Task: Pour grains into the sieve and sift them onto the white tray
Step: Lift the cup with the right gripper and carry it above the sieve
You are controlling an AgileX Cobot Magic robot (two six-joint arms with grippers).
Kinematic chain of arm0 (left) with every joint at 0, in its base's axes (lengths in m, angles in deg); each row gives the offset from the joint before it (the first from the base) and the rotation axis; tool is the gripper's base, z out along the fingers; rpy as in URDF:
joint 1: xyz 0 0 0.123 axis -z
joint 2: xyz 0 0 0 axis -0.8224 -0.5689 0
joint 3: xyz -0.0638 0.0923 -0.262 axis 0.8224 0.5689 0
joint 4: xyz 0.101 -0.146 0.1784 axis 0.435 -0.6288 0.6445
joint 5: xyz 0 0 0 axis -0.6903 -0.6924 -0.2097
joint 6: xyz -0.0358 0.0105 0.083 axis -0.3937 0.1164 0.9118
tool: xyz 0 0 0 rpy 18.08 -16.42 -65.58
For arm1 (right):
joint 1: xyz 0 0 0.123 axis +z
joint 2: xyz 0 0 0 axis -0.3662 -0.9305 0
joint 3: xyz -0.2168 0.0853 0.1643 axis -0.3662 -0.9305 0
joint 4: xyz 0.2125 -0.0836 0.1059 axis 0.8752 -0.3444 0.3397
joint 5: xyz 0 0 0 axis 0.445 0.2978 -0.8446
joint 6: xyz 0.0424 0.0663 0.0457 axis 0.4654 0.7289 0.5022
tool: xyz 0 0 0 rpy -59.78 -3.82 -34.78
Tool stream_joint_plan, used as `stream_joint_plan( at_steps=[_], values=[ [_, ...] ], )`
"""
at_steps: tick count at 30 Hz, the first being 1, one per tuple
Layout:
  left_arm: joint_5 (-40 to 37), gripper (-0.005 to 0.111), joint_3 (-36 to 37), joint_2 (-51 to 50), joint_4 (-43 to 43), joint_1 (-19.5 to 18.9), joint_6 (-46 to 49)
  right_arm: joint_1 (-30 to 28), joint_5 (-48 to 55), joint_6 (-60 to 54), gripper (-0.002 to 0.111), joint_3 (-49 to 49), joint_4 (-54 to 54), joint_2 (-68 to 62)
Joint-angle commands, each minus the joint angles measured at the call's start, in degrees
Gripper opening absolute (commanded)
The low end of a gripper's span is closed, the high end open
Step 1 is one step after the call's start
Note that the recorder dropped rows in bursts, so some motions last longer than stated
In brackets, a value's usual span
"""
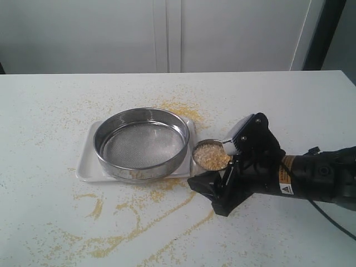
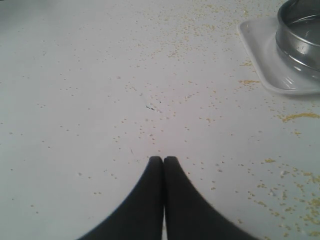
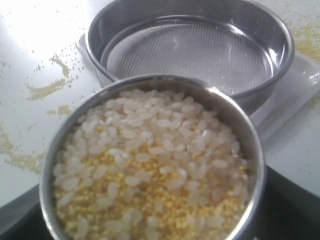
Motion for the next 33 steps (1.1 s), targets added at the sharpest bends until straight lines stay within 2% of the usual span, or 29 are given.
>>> stream_joint_plan(
  at_steps=[1,8,14,23,29,33],
  values=[
    [0.07,0.0,0.22,0.24,-0.72,0.12,0.0,0.06,0.08,4.97,0.0,-0.14,-0.34,3.9],
    [0.07,0.0,0.22,0.24,-0.72,0.12,0.0,0.06,5.86,10.22,0.0,-0.02,-3.3,8.71],
    [0.07,0.0,0.22,0.24,-0.72,0.12,0.0,0.06,6.77,14.94,0.0,1.43,-3.96,10.7],
    [0.07,0.0,0.22,0.24,-0.72,0.12,0.0,0.06,12.41,34.74,0.0,9.73,-24.03,10.84],
    [0.07,0.0,0.22,0.24,-0.72,0.12,0.0,0.43,14.02,45.15,0.0,14.05,-33.44,10.84],
    [0.07,0.0,0.22,0.24,-0.72,0.12,0.0,1.86,16.55,48.15,0.0,15.88,-36.79,10.71]
  ],
)
